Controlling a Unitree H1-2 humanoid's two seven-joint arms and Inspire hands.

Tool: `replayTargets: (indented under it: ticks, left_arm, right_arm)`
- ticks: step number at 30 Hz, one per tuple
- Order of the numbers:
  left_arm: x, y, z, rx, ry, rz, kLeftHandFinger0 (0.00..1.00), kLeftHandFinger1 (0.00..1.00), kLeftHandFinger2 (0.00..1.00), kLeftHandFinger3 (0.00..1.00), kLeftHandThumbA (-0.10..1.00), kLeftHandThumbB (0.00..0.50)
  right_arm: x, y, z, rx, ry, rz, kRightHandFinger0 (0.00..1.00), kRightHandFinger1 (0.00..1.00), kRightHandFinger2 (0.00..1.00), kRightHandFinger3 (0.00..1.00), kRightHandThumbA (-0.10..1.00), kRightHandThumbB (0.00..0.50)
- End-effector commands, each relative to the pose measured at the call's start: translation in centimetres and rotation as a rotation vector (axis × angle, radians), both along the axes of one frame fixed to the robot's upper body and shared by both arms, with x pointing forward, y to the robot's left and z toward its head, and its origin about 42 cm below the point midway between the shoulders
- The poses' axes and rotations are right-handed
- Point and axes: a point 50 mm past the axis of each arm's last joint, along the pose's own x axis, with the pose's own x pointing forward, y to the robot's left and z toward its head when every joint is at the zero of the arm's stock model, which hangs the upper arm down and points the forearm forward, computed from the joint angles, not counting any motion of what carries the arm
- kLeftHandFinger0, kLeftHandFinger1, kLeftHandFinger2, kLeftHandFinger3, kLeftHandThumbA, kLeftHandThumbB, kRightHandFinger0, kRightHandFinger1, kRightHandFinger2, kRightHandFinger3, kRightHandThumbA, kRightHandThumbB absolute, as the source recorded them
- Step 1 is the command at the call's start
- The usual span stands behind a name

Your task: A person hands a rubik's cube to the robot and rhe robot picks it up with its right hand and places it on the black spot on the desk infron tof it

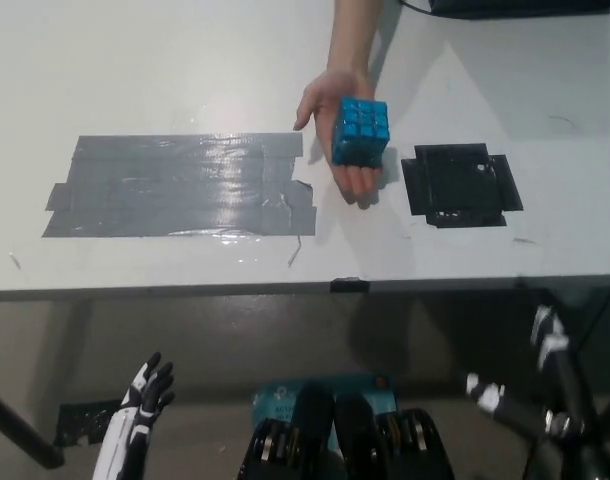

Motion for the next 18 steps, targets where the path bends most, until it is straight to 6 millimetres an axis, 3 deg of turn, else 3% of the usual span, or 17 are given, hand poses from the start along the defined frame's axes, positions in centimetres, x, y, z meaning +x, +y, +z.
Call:
replayTargets:
  ticks: [1, 3, 6, 10, 16, 17, 18]
  left_arm:
    - [1.0, -1.1, 1.9, -0.018, -0.071, -0.021, 1.00, 1.00, 1.00, 1.00, 0.95, 0.000]
    - [0.8, -1.3, 1.5, -0.021, -0.066, -0.022, 1.00, 1.00, 1.00, 1.00, 0.94, 0.000]
    - [0.4, -0.9, 0.5, -0.015, -0.036, -0.013, 1.00, 1.00, 1.00, 1.00, 0.93, 0.007]
    - [0.6, -0.3, 0.3, -0.004, -0.033, -0.009, 1.00, 1.00, 1.00, 1.00, 0.92, 0.007]
    - [1.0, -0.3, 0.4, -0.006, -0.042, -0.022, 1.00, 1.00, 1.00, 1.00, 0.89, 0.001]
    - [1.2, -0.4, 0.5, -0.014, -0.046, -0.026, 1.00, 1.00, 1.00, 1.00, 0.88, 0.027]
    - [1.2, -0.4, 0.5, -0.014, -0.046, -0.026, 1.00, 1.00, 1.00, 1.00, 0.88, 0.028]
  right_arm:
    - [4.0, 0.2, 6.4, -0.047, -0.092, -0.030, 1.00, 1.00, 1.00, 1.00, 0.93, 0.250]
    - [5.6, 0.2, 7.7, -0.049, -0.098, -0.015, 1.00, 1.00, 1.00, 1.00, 0.90, 0.259]
    - [9.6, 0.3, 9.9, -0.077, -0.099, 0.018, 1.00, 1.00, 1.00, 1.00, 0.91, 0.255]
    - [14.8, 0.8, 12.8, -0.160, -0.079, 0.042, 1.00, 1.00, 1.00, 1.00, 0.95, 0.337]
    - [21.1, 2.3, 16.1, -0.197, 0.013, 0.066, 1.00, 1.00, 1.00, 1.00, 0.93, 0.398]
    - [22.3, 2.7, 16.7, -0.192, 0.043, 0.078, 1.00, 1.00, 1.00, 1.00, 0.92, 0.402]
    - [22.4, 2.7, 16.7, -0.192, 0.044, 0.078, 1.00, 1.00, 1.00, 1.00, 0.91, 0.402]
